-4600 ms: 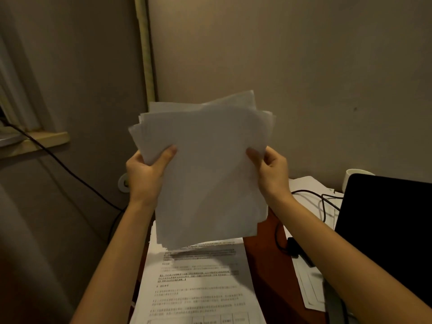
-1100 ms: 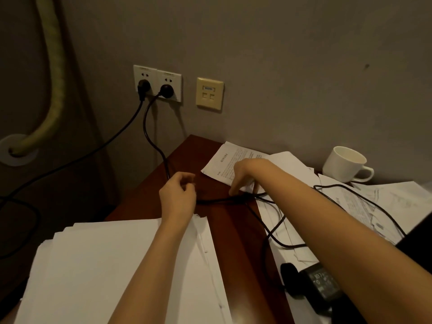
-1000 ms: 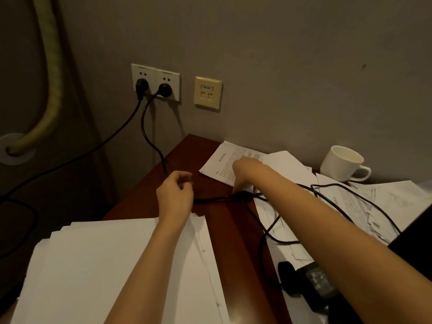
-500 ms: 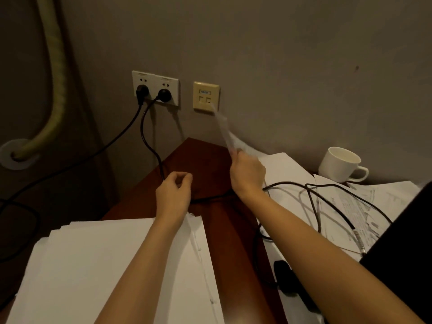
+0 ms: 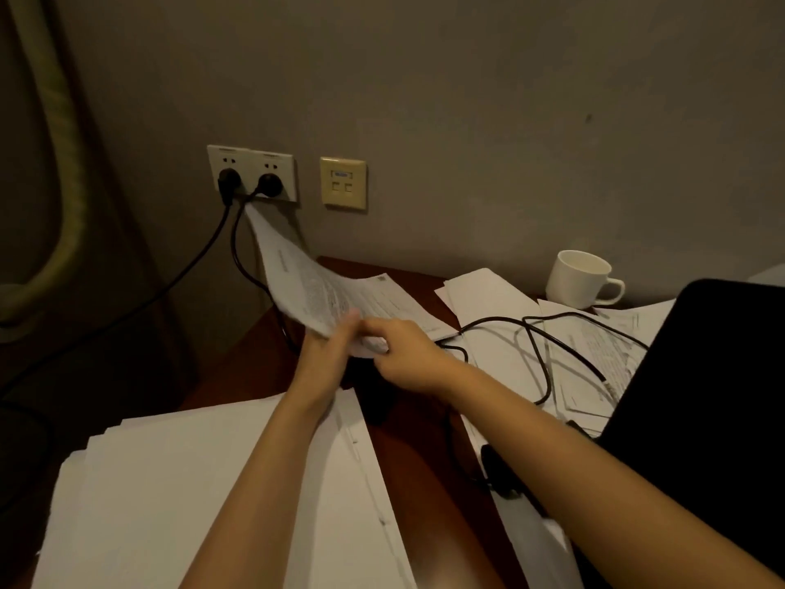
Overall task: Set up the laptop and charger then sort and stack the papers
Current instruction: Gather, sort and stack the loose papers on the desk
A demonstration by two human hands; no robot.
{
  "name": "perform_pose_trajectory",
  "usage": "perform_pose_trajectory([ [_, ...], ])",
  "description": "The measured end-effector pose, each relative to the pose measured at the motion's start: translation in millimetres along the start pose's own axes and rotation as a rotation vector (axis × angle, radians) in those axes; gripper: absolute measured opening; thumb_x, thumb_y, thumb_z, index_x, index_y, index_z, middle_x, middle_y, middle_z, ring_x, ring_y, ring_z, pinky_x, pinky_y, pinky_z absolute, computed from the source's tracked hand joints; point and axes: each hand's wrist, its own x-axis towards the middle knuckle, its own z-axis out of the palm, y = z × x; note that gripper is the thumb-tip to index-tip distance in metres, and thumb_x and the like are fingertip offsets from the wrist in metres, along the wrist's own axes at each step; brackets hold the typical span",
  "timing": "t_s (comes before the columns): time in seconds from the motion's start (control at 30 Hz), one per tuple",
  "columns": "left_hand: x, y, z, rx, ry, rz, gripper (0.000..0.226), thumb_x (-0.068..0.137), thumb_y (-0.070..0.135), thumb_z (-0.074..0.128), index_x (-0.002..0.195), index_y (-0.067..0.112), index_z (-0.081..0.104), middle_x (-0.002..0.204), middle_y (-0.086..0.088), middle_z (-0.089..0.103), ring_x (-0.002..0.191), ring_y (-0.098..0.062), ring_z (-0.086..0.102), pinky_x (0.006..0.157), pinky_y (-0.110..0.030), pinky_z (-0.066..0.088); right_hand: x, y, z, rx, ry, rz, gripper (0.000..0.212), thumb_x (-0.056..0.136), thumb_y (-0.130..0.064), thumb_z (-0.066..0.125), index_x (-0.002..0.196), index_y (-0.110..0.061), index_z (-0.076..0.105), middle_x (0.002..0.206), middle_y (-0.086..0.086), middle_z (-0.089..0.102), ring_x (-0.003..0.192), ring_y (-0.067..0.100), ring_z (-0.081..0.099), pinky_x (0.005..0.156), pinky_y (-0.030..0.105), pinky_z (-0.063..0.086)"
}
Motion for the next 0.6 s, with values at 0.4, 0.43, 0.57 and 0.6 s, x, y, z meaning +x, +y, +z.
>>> perform_pose_trajectory([
  [0.4,0,4,2,-0.093,0.482,-0.221,0.046,0.098,0.010,0.047,0.143,0.014,0.039,0.132,-0.004,0.055,0.111,-0.016,0.057,0.106,-0.036,0.041,37,43,-21,-0.386,0.357,0.463,0.022,0.092,-0.013,0.052,0.110,-0.010,0.064,0.111,0.009,0.060,0.102,0.023,0.055,0.087,0.032,0.046],
  [0.43,-2,11,7,-0.145,0.513,-0.219,0.045,0.098,0.009,0.047,0.142,0.015,0.039,0.128,-0.002,0.057,0.106,-0.013,0.059,0.103,-0.034,0.043,37,45,-23,-0.418,0.344,0.467,0.019,0.092,-0.014,0.054,0.107,-0.009,0.064,0.108,0.009,0.060,0.099,0.023,0.055,0.084,0.031,0.045],
  [0.57,-7,48,26,-0.265,0.578,-0.141,0.043,0.100,0.015,0.043,0.141,0.024,0.037,0.118,0.010,0.059,0.103,-0.004,0.061,0.087,-0.025,0.052,40,36,-43,-0.309,0.220,0.593,0.010,0.088,-0.009,0.057,0.096,-0.006,0.062,0.104,0.009,0.064,0.094,0.024,0.061,0.072,0.030,0.047],
  [0.6,-6,57,29,-0.287,0.597,-0.132,0.042,0.100,0.017,0.043,0.142,0.024,0.037,0.121,0.009,0.059,0.105,-0.004,0.061,0.085,-0.024,0.052,41,32,-49,-0.263,0.173,0.644,0.007,0.087,-0.008,0.059,0.093,-0.007,0.061,0.102,0.009,0.063,0.094,0.025,0.061,0.068,0.029,0.046],
])
